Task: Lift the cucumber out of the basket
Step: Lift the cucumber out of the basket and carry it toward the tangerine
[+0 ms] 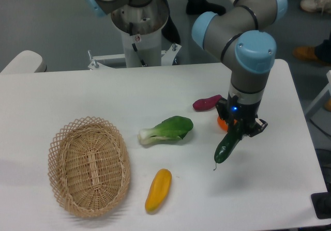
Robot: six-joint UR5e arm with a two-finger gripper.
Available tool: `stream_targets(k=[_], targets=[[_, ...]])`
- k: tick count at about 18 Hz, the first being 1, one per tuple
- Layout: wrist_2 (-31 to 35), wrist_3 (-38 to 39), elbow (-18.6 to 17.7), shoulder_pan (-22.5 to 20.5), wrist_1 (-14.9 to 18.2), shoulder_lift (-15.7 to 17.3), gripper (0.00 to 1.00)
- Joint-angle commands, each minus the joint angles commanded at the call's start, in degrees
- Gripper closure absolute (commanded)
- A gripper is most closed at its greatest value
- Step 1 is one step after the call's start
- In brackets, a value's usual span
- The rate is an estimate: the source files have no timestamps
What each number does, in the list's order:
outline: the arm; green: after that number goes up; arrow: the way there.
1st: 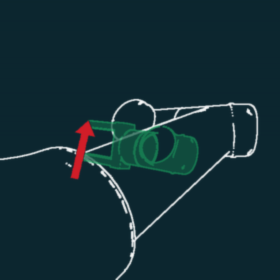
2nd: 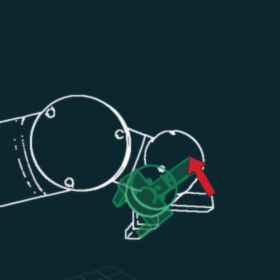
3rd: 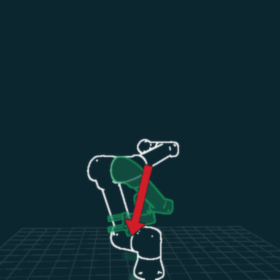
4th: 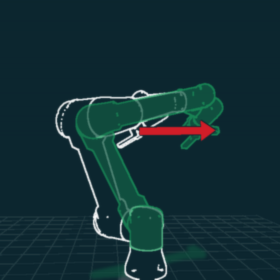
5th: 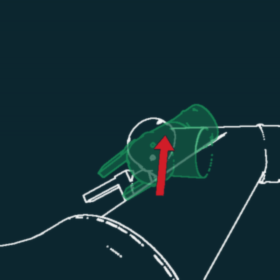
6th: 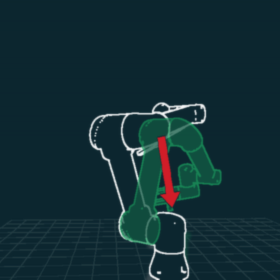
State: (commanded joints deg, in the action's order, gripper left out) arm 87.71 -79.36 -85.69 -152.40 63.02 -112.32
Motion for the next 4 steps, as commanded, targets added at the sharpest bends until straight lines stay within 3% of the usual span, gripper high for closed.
stream_targets(k=[4], targets=[[0.0,0.0,0.2,0.0,0.0,-0.1,0.81]])
